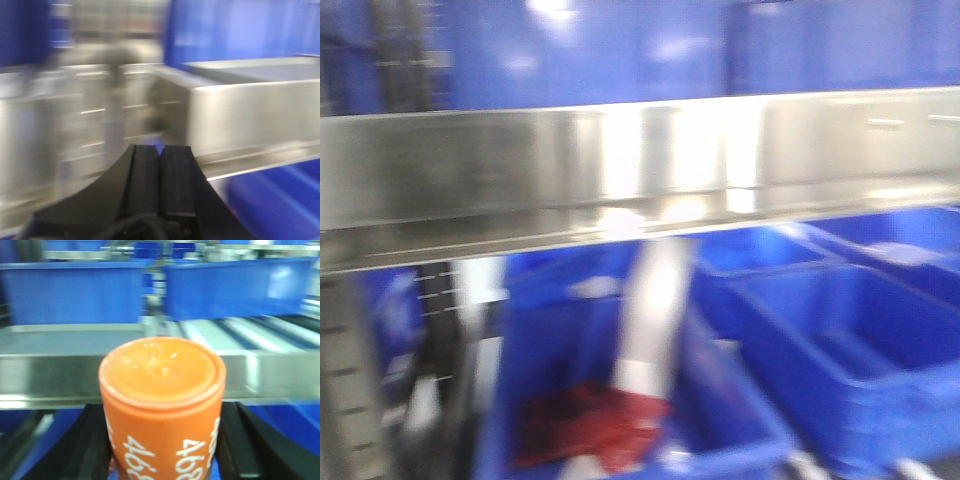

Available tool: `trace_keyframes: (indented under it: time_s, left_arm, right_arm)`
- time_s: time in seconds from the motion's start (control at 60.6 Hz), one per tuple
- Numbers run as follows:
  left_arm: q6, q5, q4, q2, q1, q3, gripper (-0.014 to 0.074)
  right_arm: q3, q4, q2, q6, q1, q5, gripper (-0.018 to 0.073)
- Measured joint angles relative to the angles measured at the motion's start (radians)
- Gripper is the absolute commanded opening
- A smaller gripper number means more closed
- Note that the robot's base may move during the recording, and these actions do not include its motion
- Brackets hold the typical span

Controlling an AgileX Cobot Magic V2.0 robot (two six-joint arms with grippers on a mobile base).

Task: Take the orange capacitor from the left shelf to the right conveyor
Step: 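Drive the base across the room to the conveyor, holding the capacitor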

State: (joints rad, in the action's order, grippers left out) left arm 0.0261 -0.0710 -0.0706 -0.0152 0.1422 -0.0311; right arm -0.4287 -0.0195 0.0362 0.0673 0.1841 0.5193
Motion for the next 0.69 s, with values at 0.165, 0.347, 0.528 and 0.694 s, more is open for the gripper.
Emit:
trace_keyframes:
  time_s: [0.165,0.347,0.528,0.694]
  left_arm:
    - [0.0,0.0,0.0,0.0,0.0,0.0,-0.0127]
    - [0.0,0.0,0.0,0.0,0.0,0.0,-0.0127]
    - [0.0,0.0,0.0,0.0,0.0,0.0,-0.0127]
    - [0.0,0.0,0.0,0.0,0.0,0.0,-0.0127]
  right_arm:
    - [0.0,0.0,0.0,0.0,0.0,0.0,0.0058]
    - [0.0,-0.002,0.0,0.0,0.0,0.0,0.0058]
    - [0.0,-0.003,0.0,0.0,0.0,0.0,0.0058]
    - [0.0,-0.004,0.0,0.0,0.0,0.0,0.0058]
